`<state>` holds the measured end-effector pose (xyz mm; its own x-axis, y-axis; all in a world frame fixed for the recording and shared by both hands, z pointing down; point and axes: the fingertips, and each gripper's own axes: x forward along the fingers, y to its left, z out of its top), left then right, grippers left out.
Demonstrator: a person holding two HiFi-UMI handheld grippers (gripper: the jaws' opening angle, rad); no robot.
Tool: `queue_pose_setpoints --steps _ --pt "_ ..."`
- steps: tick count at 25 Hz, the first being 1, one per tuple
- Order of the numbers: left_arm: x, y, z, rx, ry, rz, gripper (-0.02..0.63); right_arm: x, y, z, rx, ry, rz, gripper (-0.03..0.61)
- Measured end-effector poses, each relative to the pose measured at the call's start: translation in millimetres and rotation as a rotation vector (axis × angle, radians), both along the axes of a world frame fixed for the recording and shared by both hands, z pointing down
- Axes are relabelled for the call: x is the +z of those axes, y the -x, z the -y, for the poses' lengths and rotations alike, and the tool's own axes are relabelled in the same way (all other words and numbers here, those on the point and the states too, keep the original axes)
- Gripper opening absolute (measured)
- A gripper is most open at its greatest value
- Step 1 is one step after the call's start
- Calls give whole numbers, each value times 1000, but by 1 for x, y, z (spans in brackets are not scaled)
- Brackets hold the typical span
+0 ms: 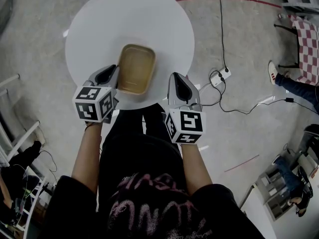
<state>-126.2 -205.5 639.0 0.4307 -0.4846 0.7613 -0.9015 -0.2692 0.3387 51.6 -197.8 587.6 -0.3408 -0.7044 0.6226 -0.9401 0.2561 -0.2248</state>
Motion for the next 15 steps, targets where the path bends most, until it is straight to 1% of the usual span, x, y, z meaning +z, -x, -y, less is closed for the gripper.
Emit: queue_pose_setpoints --steps 4,6,15 --pt "-1 -1 2 -5 -5 1 30 -1 -3 1 4 -2 -1 6" --pt "-2 0 1 -9 -12 2 15 -1 -3 -1 5 -3 -1 6" --pt "-3 -5 1 -4 -18 -7 15 0 -7 -2 10 -5 0 6"
